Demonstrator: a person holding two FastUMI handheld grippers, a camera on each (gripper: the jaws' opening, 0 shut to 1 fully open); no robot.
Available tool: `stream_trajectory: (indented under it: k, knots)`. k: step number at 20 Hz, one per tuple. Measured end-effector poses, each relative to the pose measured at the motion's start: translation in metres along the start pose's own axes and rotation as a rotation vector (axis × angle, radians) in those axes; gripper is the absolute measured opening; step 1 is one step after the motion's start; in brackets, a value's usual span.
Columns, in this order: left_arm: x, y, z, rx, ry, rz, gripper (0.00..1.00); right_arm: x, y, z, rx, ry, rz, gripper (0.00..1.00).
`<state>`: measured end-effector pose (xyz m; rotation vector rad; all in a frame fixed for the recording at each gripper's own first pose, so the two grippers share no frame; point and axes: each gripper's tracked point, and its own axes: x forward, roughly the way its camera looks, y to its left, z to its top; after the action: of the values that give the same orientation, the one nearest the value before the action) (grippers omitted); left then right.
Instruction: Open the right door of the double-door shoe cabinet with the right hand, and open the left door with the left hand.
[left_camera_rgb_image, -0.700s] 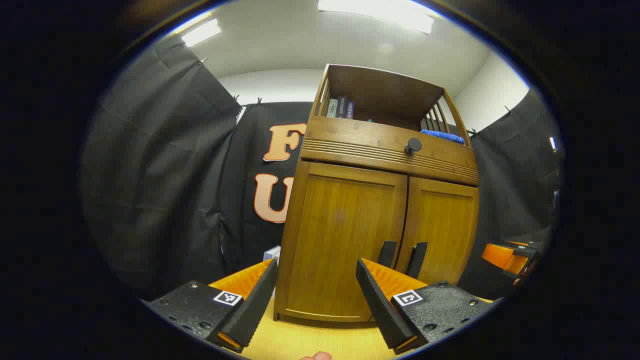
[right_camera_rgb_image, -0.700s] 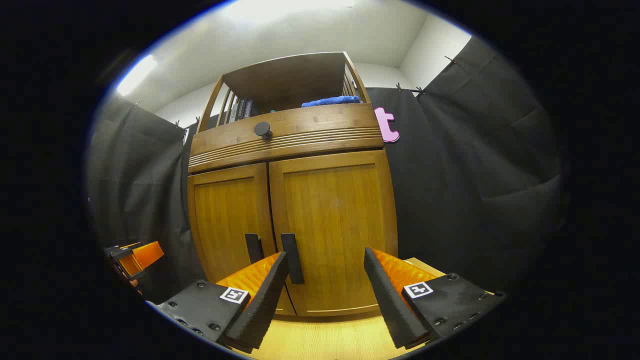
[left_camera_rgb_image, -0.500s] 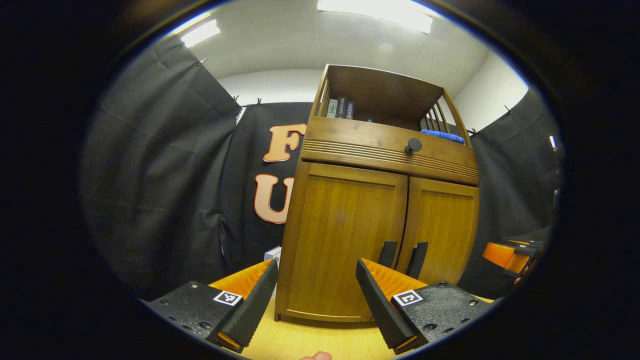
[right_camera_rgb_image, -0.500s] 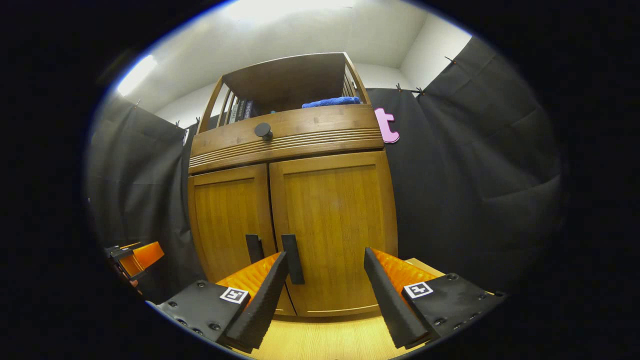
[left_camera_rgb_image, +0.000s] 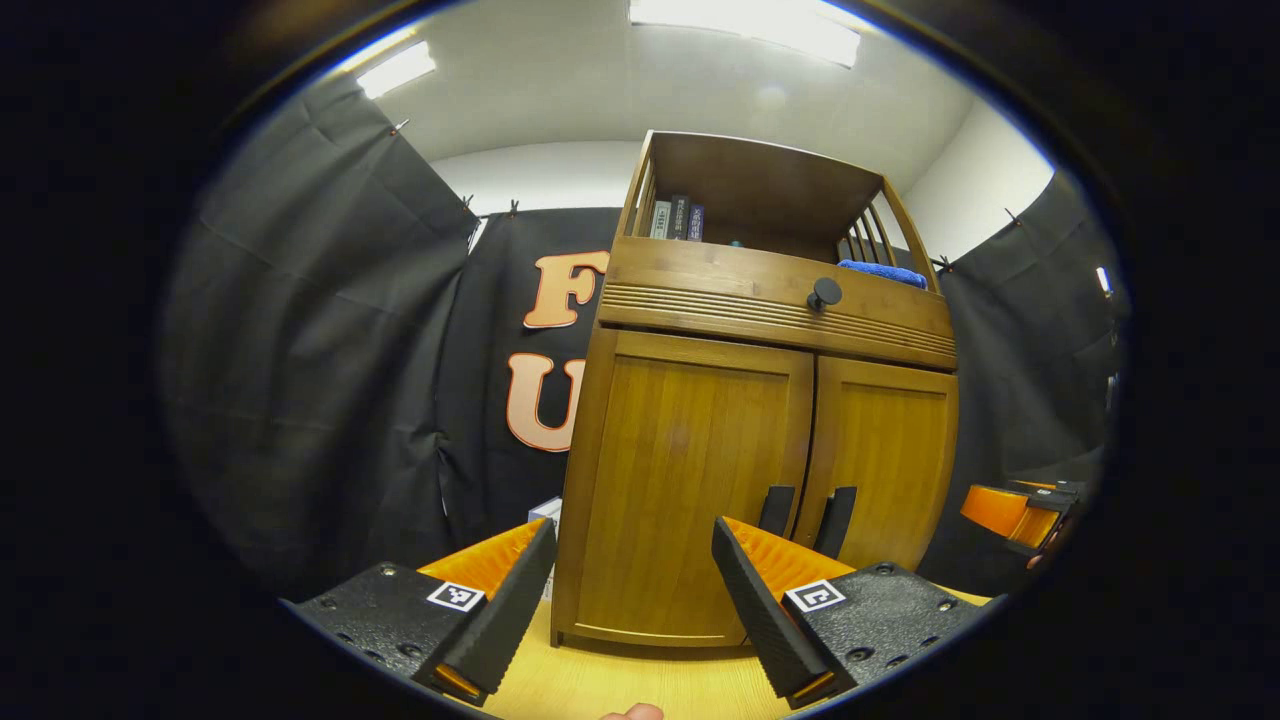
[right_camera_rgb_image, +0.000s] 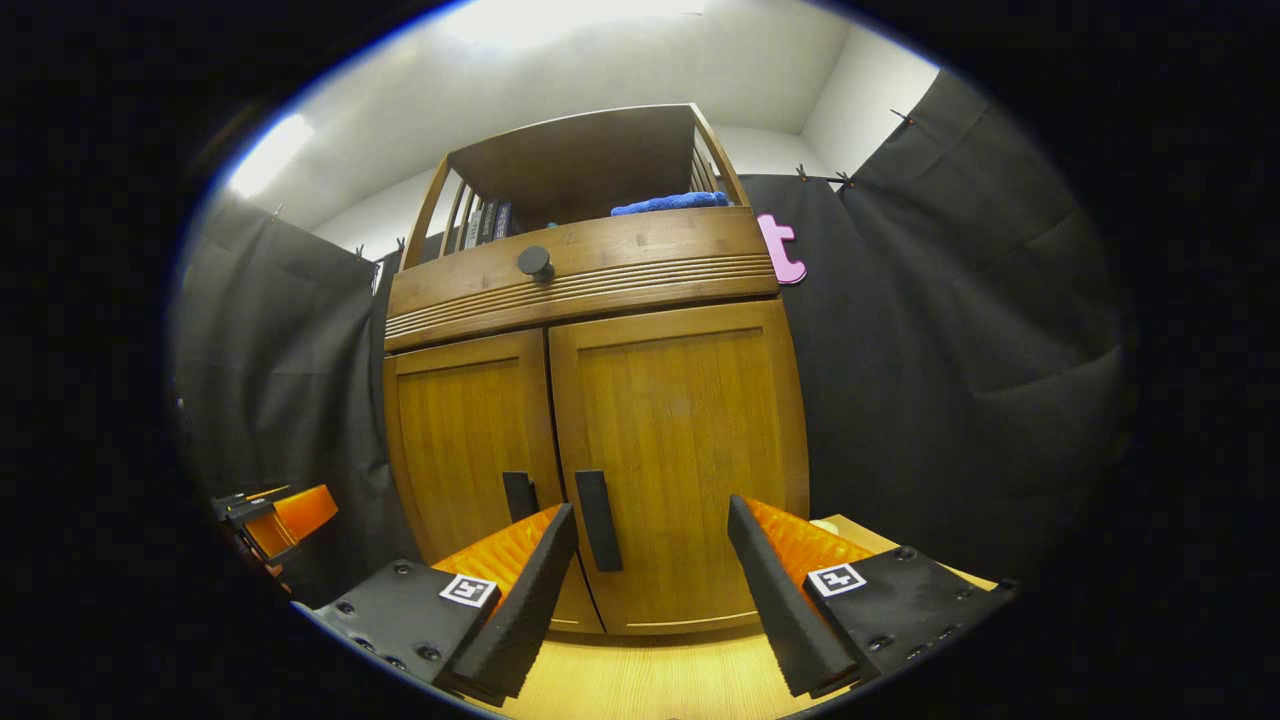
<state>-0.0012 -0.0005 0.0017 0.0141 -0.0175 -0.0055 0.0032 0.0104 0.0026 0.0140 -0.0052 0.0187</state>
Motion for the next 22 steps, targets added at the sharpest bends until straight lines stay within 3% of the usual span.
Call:
stream_trajectory:
  k: [10,12,14,18,19,22]
  knots:
    - [0.002,0.001,-0.001,-0.006,-0.002,0.011,0.95,0.015,0.004,0.007,-0.025,-0.017,0.000,0.98]
    - [0.001,0.001,-0.001,-0.006,-0.001,0.007,0.98,0.027,0.009,0.010,-0.037,-0.022,0.001,0.98]
    - [0.001,0.001,0.000,-0.009,-0.002,0.006,0.91,0.044,0.022,0.013,-0.048,-0.036,0.028,0.97]
    - [0.001,0.003,0.001,-0.002,-0.002,0.021,0.98,0.084,0.047,0.002,-0.062,-0.019,0.090,0.97]
    - [0.001,0.003,0.002,0.003,-0.007,0.029,0.95,0.093,0.052,-0.003,-0.062,-0.012,0.099,0.97]
    - [0.003,0.005,0.001,0.010,-0.018,0.056,0.94,0.118,0.056,-0.016,-0.079,0.016,0.091,0.97]
